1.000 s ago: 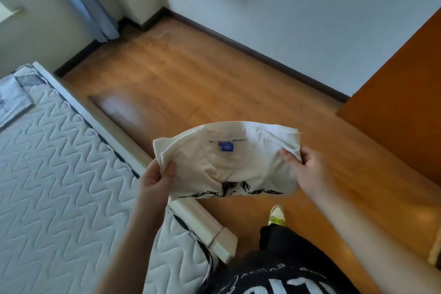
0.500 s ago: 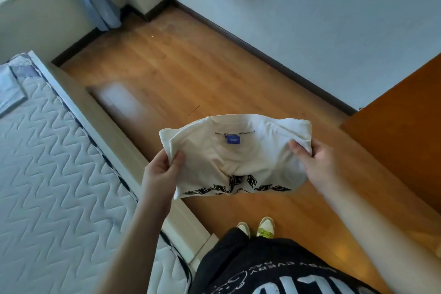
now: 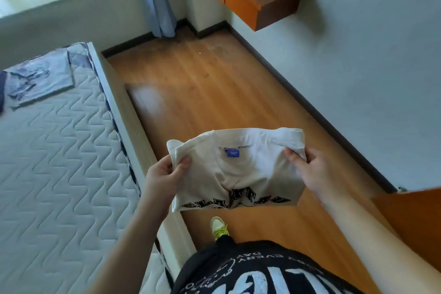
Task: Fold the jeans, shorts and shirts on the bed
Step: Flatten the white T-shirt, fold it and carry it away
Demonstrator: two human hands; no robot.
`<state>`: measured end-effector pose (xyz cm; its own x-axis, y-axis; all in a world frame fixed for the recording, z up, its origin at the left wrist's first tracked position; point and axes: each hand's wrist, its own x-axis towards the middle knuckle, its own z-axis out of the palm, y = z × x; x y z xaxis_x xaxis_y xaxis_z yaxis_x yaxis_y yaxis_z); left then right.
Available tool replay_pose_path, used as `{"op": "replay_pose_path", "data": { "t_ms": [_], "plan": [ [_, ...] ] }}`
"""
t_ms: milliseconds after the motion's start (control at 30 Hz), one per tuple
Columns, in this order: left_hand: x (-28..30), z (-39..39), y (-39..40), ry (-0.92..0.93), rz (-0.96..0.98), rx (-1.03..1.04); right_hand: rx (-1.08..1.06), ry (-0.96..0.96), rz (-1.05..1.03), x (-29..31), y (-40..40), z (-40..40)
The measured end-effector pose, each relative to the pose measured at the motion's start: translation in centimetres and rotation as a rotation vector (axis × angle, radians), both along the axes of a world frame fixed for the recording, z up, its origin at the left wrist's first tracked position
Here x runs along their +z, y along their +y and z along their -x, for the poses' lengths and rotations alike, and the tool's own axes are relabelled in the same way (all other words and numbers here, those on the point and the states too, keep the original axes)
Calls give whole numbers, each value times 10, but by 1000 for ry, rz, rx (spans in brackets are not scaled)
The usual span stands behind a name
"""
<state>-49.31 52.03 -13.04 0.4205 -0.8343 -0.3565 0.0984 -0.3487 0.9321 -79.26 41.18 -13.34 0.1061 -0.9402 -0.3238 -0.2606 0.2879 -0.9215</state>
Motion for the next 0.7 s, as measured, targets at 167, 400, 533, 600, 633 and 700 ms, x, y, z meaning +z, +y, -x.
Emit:
{"op": "replay_pose_path", "data": {
  "t_ms": [167, 400, 533, 600, 633, 700],
  "plan": [
    [11, -50, -42, 12, 12, 53, 32, -24, 55, 10, -55, -58],
    [8, -85, -125, -8, 50, 77, 122, 30, 102, 5, -154, -104],
    [0, -97, -187, -6, 43, 108, 204, 73, 138, -2, -227, -124],
    [-4, -104, -216, -15, 33, 155, 252, 84, 151, -3, -265, -133],
    [-5, -108, -230, -14, 36, 171, 278, 87, 156, -3, -283, -138],
    [-1, -115, -253, -8, 50, 205, 313, 82, 149, 3, -317, -149]
  ]
}}
